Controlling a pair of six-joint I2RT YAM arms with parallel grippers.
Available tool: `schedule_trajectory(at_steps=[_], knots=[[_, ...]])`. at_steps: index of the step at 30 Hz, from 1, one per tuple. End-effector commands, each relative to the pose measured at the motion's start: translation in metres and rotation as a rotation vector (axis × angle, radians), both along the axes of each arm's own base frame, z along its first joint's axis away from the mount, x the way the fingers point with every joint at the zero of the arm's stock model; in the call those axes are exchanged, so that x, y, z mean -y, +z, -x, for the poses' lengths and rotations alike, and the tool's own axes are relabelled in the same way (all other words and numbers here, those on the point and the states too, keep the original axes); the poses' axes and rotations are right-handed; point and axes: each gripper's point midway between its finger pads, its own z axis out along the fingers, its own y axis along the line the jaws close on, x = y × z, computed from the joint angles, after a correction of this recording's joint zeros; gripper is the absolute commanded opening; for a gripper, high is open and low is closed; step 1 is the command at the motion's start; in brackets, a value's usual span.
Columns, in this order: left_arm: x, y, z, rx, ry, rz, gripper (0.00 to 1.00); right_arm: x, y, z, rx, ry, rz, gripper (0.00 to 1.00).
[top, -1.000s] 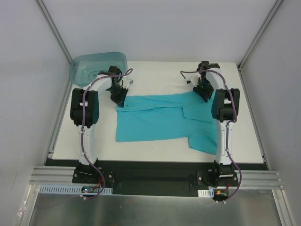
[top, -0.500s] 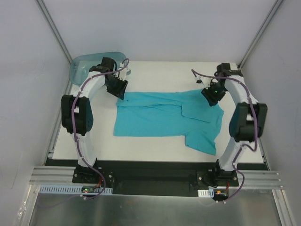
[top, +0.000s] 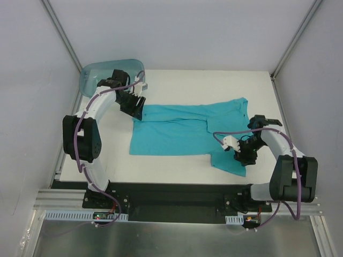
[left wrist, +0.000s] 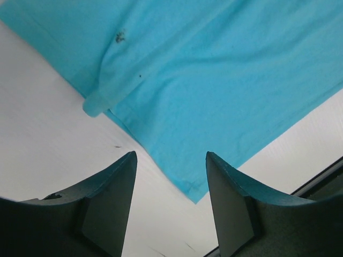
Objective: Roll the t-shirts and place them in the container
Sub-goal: Fold the T-shirt at the center of the board.
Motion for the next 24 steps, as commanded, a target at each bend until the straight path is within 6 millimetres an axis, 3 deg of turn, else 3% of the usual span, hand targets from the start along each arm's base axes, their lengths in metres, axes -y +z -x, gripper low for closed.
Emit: schedule_trajectory(at_steps=[1,4,12,17,24], knots=[[-0.010,-0.002,0.018,-0.030,-0.007,-0.015,0.54,-0.027,0.010,0.025,0.111,0.632,-0.198,0.50],[-0.017,-0.010,0.024,-0.054,0.007,-0.021,0.54,-0.025,0.008,0.040,0.047,0.745,-0.210,0.50],[-0.030,-0.010,0.030,-0.062,0.045,-0.024,0.54,-0.013,0.003,0.051,-0.029,0.878,-0.200,0.52],[-0.039,-0.010,0.031,-0.064,0.069,-0.022,0.54,-0.008,-0.016,0.039,0.001,0.905,-0.158,0.52],[-0.043,-0.013,0.032,-0.072,0.082,-0.025,0.55,-0.007,-0.035,0.008,0.067,0.849,-0.112,0.52]])
